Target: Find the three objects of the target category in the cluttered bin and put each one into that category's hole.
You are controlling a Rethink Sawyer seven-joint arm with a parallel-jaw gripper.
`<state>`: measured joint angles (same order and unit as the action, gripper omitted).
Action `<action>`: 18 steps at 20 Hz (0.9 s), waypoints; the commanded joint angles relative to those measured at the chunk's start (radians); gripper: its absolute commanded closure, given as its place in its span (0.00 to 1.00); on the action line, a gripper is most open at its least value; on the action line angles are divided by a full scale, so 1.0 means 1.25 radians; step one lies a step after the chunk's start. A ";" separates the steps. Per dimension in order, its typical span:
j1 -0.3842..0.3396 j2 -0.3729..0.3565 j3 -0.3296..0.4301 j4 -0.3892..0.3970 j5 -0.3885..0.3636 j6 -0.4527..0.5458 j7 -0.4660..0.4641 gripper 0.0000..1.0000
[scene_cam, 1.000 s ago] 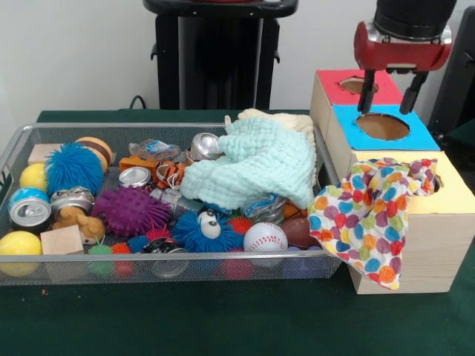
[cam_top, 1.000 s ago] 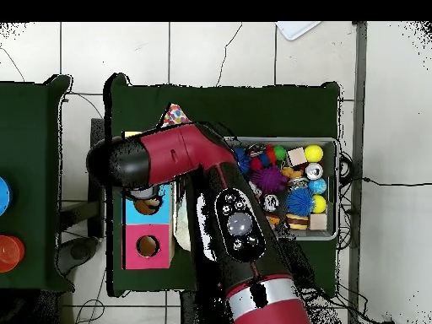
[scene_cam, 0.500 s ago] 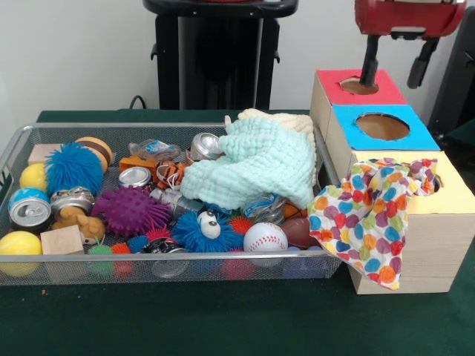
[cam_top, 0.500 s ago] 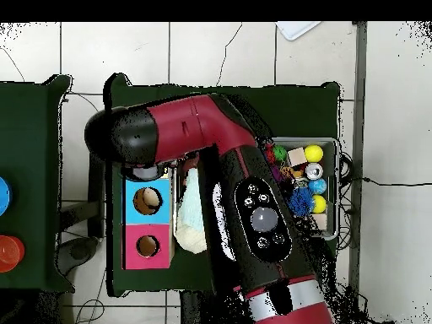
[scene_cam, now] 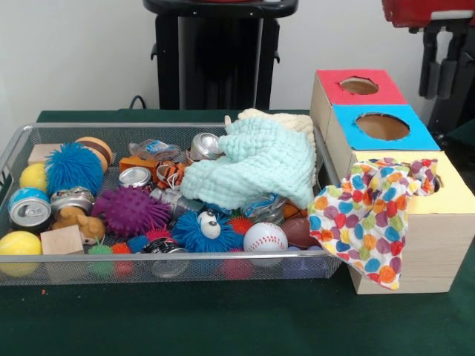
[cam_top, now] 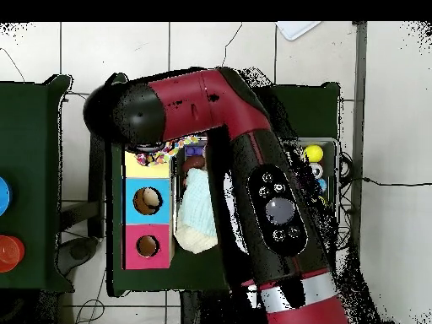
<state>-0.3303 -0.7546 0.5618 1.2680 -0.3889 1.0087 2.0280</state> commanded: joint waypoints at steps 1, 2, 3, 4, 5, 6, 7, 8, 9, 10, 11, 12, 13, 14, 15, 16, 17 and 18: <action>-0.030 0.055 0.058 -0.030 -0.077 -0.045 -0.280 1.00; -0.031 0.060 0.060 -0.035 -0.084 -0.046 -0.287 1.00; -0.032 0.072 0.060 -0.043 -0.096 -0.048 -0.301 1.00; -0.032 0.085 0.061 -0.048 -0.109 -0.057 -0.309 1.00; -0.035 0.098 0.059 -0.054 -0.122 -0.070 -0.313 1.00; -0.036 0.107 0.056 -0.057 -0.139 -0.086 -0.313 1.00; -0.037 0.118 0.055 -0.064 -0.152 -0.094 -0.317 1.00; -0.038 0.128 0.055 -0.071 -0.165 -0.101 -0.322 1.00; -0.041 0.137 0.057 -0.078 -0.175 -0.111 -0.325 1.00; -0.043 0.147 0.057 -0.085 -0.186 -0.113 -0.336 1.00; -0.046 0.154 0.058 -0.086 -0.196 -0.124 -0.342 1.00; -0.047 0.162 0.059 -0.092 -0.205 -0.129 -0.347 1.00; -0.048 0.170 0.059 -0.099 -0.213 -0.134 -0.352 1.00; -0.049 0.178 0.060 -0.103 -0.221 -0.144 -0.357 1.00; -0.051 0.185 0.062 -0.108 -0.228 -0.154 -0.362 1.00; -0.054 0.191 0.063 -0.111 -0.234 -0.162 -0.369 1.00; -0.057 0.198 0.064 -0.115 -0.240 -0.169 -0.376 1.00; -0.058 0.204 0.064 -0.118 -0.246 -0.174 -0.382 1.00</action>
<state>-0.3661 -0.5915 0.5983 1.1419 -0.6034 0.8270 1.9089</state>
